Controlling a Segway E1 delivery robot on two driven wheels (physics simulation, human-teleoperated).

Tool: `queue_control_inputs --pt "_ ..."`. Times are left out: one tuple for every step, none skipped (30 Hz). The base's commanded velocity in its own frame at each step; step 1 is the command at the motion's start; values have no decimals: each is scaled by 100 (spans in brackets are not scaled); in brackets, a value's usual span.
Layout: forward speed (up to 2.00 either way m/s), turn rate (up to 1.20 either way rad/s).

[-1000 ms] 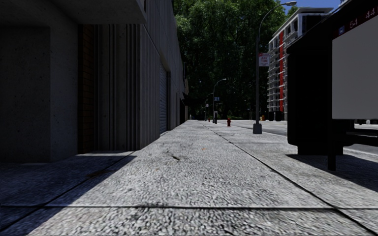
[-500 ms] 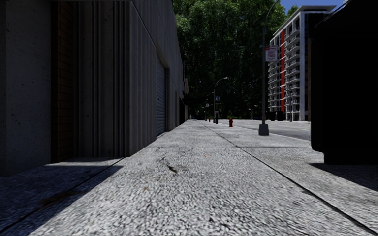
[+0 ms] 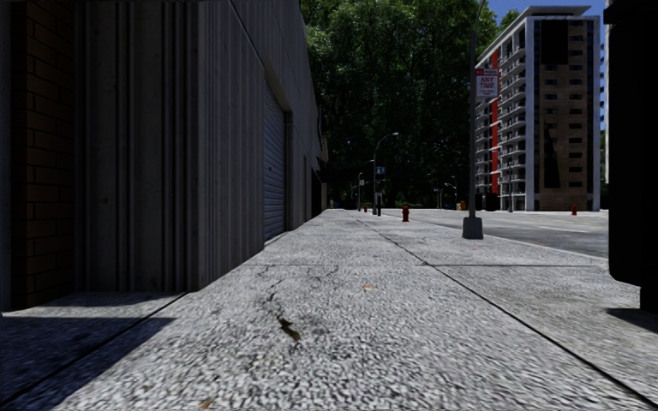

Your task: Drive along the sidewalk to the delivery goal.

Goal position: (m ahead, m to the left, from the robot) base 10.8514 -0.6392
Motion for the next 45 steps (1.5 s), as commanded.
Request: queue_control_inputs --pt "161 0" --pt "161 0" --pt "161 0" --pt "161 0" --pt "161 0" --pt "161 0" --pt "161 0" --pt "161 0" --pt "161 0" --pt "161 0" --pt "161 0" --pt "161 0" --pt "161 0" --pt "161 0" --pt "161 0" --pt "161 0" --pt "161 0" --pt "161 0" --pt "161 0" --pt "161 0" --pt "161 0" --pt "161 0" --pt "161 0" --pt "161 0" --pt "161 0" --pt "161 0" --pt "161 0" --pt "161 0" --pt "161 0" --pt "161 0" --pt "161 0" --pt "161 0" --pt "161 0" --pt "161 0" --pt "161 0" --pt "161 0" --pt "161 0" --pt "161 0" --pt "161 0" --pt "161 0" --pt "161 0" --pt "161 0" --pt "161 0" --pt "161 0" --pt "161 0"
